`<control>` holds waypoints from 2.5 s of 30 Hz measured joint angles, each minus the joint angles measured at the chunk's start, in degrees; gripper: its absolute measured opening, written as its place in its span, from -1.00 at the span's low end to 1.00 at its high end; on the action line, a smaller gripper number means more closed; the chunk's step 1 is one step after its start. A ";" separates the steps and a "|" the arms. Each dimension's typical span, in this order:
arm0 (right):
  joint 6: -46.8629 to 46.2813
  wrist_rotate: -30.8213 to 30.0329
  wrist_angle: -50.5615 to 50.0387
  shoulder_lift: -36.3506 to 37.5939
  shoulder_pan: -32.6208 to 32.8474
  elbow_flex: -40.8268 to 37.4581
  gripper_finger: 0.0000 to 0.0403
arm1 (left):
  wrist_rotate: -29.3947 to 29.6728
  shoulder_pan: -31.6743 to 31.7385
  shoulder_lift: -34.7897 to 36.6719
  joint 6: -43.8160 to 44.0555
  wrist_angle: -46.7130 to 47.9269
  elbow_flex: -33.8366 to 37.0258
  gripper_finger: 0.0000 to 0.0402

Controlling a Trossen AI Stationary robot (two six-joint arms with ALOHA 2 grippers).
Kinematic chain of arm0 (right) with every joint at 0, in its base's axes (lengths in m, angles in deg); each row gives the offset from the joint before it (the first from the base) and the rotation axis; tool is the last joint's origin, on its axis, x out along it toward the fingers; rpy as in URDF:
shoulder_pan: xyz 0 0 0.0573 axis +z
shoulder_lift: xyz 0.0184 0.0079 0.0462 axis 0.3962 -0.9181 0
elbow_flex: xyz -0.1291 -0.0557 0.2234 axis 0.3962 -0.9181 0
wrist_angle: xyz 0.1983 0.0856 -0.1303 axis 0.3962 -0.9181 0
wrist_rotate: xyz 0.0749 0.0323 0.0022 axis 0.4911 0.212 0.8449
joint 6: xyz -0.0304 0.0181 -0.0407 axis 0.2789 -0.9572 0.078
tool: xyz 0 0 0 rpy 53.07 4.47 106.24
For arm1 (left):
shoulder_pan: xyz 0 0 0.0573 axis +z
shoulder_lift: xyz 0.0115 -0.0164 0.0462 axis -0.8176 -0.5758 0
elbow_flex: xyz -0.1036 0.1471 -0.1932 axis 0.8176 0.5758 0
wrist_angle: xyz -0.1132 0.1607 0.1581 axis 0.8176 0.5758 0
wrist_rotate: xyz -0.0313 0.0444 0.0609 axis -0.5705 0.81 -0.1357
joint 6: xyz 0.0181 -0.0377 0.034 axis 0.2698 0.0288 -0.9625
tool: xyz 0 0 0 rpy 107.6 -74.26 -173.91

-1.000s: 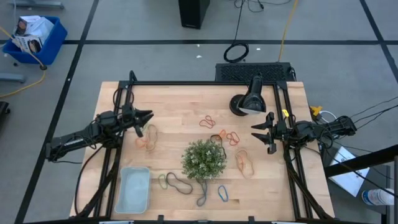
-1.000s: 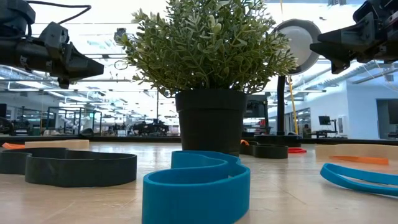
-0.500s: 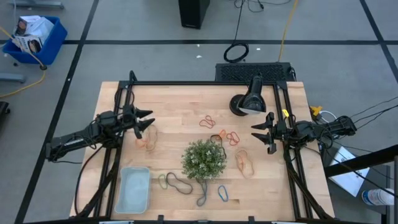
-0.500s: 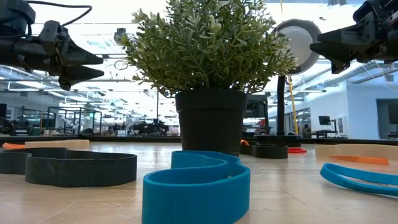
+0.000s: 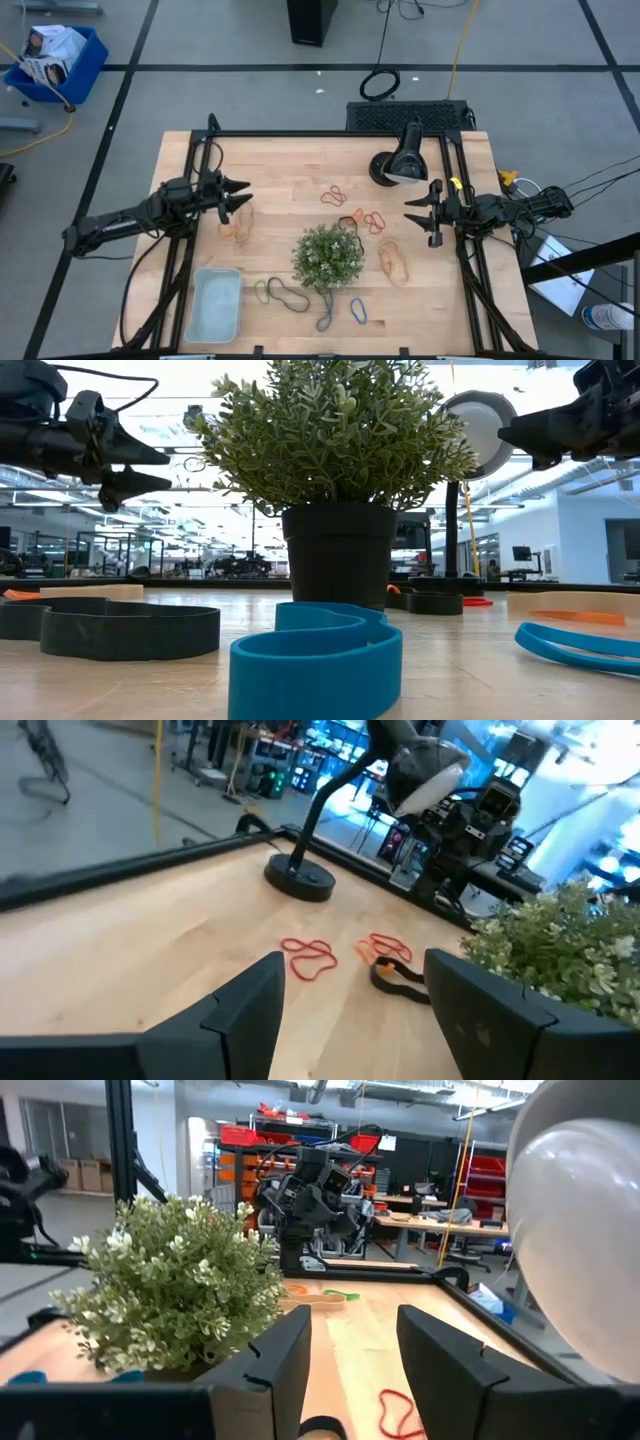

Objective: Pick and place rubber bands into bin
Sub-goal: Put the left light brown rubber band into the blue bin

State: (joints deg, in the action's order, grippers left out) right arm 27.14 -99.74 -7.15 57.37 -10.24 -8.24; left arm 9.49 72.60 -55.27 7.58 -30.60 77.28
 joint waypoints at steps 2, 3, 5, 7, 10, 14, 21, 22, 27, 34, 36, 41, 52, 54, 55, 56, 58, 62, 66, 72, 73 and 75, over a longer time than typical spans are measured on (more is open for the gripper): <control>1.22 -0.02 0.00 0.00 0.00 -0.02 -0.28 | -2.65 -0.04 -2.60 -3.35 -2.19 -0.90 0.24; 1.78 -0.02 -0.01 0.00 0.00 -0.02 -0.28 | -3.28 -0.03 -4.24 -4.54 -2.19 -2.13 0.23; 2.66 -0.03 0.00 0.00 0.00 0.00 -0.28 | -3.16 -0.02 -8.16 -5.75 1.38 -5.73 0.21; 3.39 -0.04 0.01 0.00 0.00 -0.02 -0.28 | -2.44 -0.02 -13.29 -7.11 9.62 -10.46 0.17; 3.56 -0.04 0.03 0.00 0.00 -0.02 -0.28 | 0.81 -0.02 -22.61 -9.00 22.88 -18.48 0.07; 3.56 -0.04 0.01 0.00 0.00 -0.01 -0.28 | 2.80 -0.02 -34.85 -12.75 34.71 -26.85 -0.05; 3.58 -0.04 0.00 0.00 0.00 -0.01 -0.28 | 4.63 -0.03 -51.61 -27.49 38.51 -34.15 -0.18; 3.58 -0.04 0.00 0.00 0.00 -0.01 -0.28 | 5.54 -0.02 -53.46 -28.88 39.01 -34.67 -0.19; 3.30 -0.02 -0.02 0.00 0.00 -0.02 -0.28 | 9.03 -0.02 -61.01 -32.19 45.60 -35.77 -0.22; 3.61 -0.02 -0.03 -0.02 -0.01 -0.01 -0.28 | 9.86 -0.02 -66.53 -32.34 45.80 -35.78 -0.22; 3.61 -0.03 -0.02 -0.02 -0.02 0.00 -0.28 | 10.08 -0.02 -67.35 -32.09 45.70 -35.78 -0.22; 3.61 -0.02 -0.04 -0.02 -0.02 -0.02 -0.28 | 13.01 0.02 -69.73 -31.40 45.65 -35.78 -0.22; 3.58 -0.02 -0.04 -0.02 -0.02 -0.02 -0.28 | 12.55 3.26 -75.69 -31.78 44.96 -35.79 -0.22; 3.58 -0.02 -0.04 -0.02 -0.02 -0.02 -0.28 | 12.22 3.59 -76.46 -31.84 44.80 -36.02 -0.22; 3.58 -0.04 -0.03 -0.02 -0.02 -0.02 -0.28 | 12.17 3.67 -76.83 -31.84 44.76 -36.04 -0.22; 3.60 -0.01 -0.04 -0.02 -0.02 -0.02 -0.28 | 12.15 3.67 -77.06 -31.86 44.75 -36.06 -0.22; 3.58 -0.05 -0.04 -0.02 -0.02 -0.02 -0.28 | 11.94 3.69 -77.06 -32.12 44.72 -36.03 -0.22; 3.65 -0.04 -0.02 -0.02 -0.02 -0.02 -0.28 | 11.95 3.48 -77.09 -32.33 44.60 -35.97 -0.26; 3.75 -0.04 -0.02 -0.02 -0.02 -0.02 -0.28 | 11.55 3.34 -77.15 -33.21 44.54 -35.89 -0.46; 3.79 -0.04 -0.02 -0.02 -0.02 -0.02 -0.28 | 11.57 3.37 -77.17 -33.24 44.32 -35.84 -0.92; 3.97 -0.04 -0.02 -0.02 -0.02 -0.02 -0.28 | 11.65 3.38 -77.17 -33.19 44.31 -35.84 -0.95; 4.91 -0.04 -0.02 -0.02 -0.02 -0.02 -0.28 | 11.80 3.37 -77.17 -32.98 44.29 -35.82 -0.94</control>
State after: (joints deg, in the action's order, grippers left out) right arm 32.05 -99.79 -7.17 57.35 -10.26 -8.26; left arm 21.29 75.97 -132.44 -25.40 13.69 41.46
